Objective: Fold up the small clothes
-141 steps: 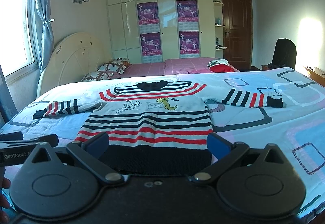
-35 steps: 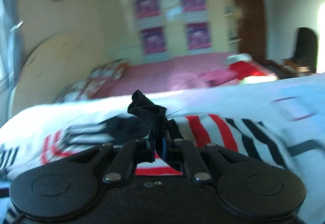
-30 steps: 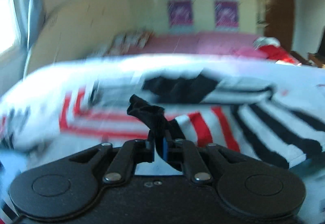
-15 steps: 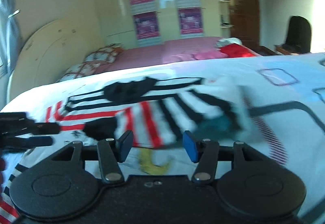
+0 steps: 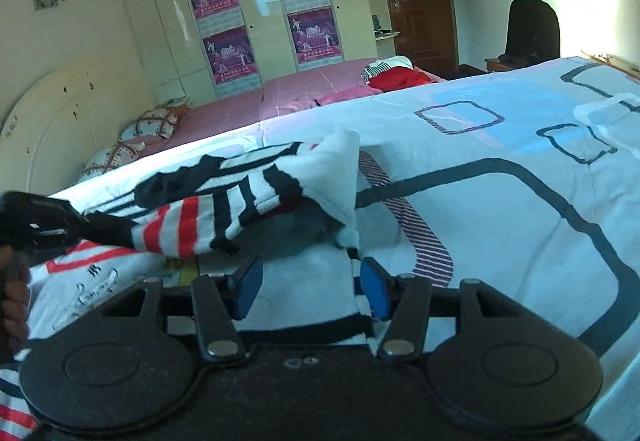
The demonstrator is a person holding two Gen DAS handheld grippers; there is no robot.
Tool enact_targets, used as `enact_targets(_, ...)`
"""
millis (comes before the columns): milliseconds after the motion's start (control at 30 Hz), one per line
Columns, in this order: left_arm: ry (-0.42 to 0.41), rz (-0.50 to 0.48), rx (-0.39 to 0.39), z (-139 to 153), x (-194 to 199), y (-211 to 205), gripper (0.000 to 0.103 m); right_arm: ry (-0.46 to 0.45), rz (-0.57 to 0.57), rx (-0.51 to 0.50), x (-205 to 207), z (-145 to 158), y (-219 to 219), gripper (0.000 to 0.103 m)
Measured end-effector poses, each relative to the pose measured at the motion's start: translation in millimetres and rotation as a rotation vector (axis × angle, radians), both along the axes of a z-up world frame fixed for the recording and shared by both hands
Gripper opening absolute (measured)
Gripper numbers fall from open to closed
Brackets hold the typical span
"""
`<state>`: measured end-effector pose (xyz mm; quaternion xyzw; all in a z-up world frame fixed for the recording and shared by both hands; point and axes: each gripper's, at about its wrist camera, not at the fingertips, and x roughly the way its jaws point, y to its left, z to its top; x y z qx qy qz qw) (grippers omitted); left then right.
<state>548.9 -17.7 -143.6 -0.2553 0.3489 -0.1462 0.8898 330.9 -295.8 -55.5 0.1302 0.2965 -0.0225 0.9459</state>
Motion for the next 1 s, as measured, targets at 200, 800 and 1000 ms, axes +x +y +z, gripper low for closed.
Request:
enact_targets(200,-0.067,0.042,0.119,8.3,-26.1,31.2,0.005,-0.009,0.006,0.073,13.4,-0.4,-4.1,0.054)
enact_targets(800,-0.004,0.109,0.162,-39.1,-40.8,41.2,0.005,0.092,0.118,-0.144,88.6,-33.0,-11.0,0.029)
enact_targets(1000,-0.029,0.137,0.164,-35.2,-40.8,42.9,0.034,0.008,0.109,-0.016,97.4,-18.8,-47.3,0.034)
